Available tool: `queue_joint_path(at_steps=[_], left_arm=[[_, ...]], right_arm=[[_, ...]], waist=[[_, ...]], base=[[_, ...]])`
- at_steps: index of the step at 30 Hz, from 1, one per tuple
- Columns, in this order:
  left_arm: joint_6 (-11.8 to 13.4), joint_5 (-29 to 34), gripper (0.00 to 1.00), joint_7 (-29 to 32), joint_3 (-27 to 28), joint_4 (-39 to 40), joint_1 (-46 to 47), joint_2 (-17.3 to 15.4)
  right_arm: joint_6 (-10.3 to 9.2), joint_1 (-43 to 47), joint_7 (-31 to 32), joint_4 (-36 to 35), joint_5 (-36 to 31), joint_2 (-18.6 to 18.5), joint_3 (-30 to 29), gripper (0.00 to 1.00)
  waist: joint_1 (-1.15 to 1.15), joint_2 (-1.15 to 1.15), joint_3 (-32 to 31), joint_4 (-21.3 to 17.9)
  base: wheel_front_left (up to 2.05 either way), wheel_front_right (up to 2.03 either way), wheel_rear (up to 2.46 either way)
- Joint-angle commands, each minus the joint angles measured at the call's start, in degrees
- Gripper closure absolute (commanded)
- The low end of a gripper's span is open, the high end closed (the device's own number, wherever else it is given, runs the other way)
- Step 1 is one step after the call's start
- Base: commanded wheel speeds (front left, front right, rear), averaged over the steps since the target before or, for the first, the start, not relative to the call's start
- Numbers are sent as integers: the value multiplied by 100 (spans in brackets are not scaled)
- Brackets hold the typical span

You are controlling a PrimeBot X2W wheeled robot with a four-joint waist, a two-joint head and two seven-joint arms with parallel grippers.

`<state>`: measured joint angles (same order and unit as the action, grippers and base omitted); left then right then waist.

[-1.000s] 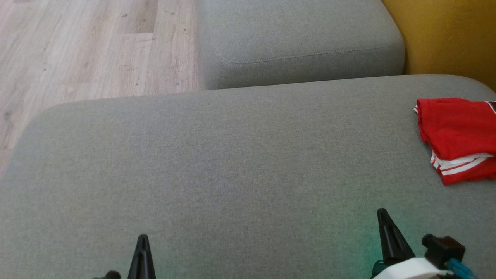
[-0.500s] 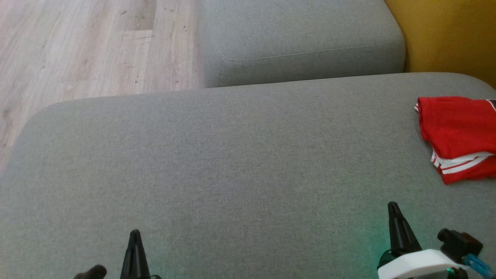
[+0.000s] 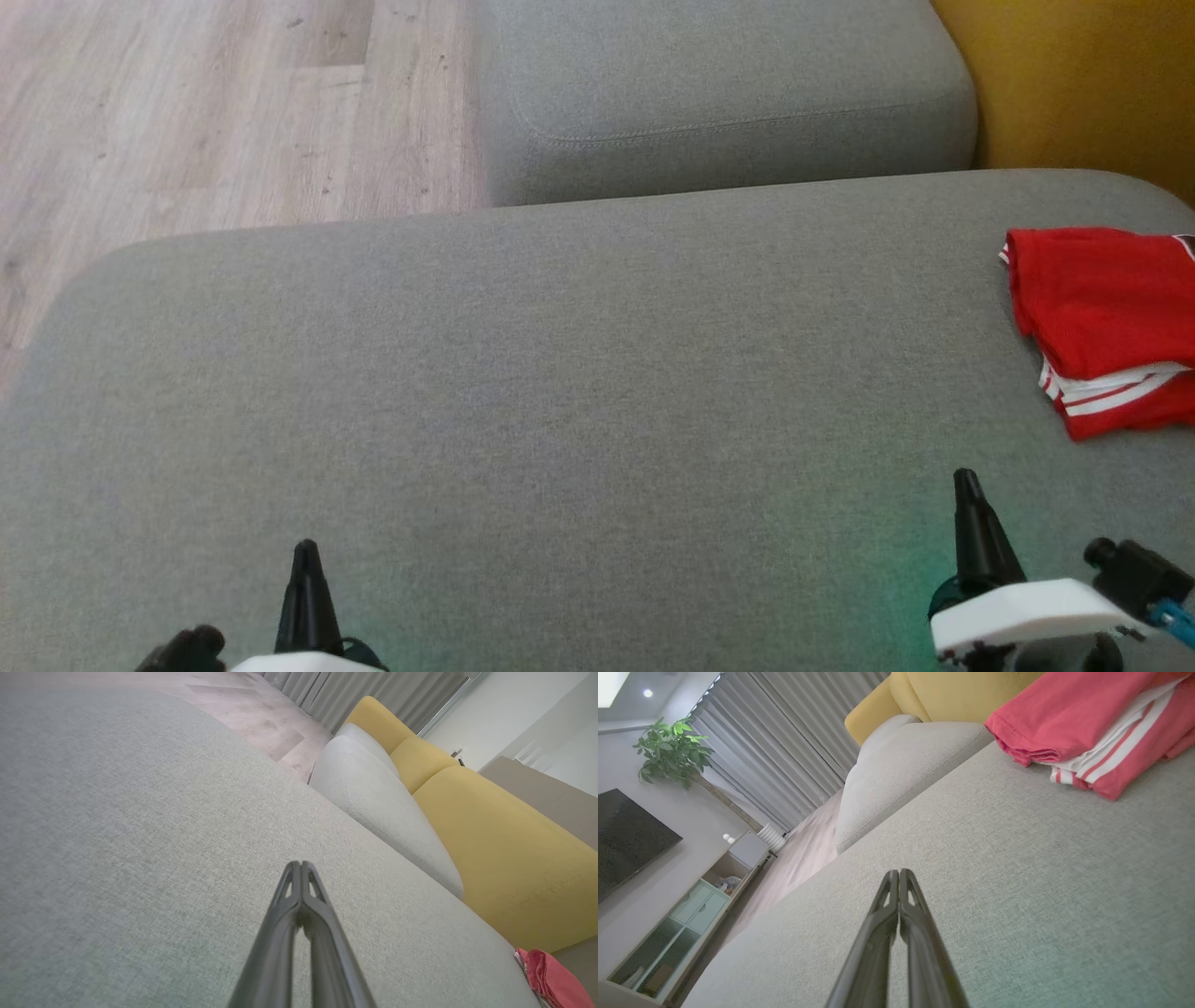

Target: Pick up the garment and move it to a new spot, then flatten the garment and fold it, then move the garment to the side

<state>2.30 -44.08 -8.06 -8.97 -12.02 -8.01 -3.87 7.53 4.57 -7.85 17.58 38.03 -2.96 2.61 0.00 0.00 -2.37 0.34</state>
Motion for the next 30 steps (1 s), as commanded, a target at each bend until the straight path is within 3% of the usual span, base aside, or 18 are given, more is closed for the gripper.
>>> queue_joint_path(at_steps=[1,30], left_arm=[[-45,-143,100,16,158,148,289,-71],[-406,-2043,100,477,578,21,715,-89]], right_arm=[[-2,-332,47,-212,170,-111,-6,100],[-3,-610,508,-273,2272,-132,-264,100]], waist=[[0,0,3,0],[0,0,101,-13]], base=[[0,0,0],[0,0,0]])
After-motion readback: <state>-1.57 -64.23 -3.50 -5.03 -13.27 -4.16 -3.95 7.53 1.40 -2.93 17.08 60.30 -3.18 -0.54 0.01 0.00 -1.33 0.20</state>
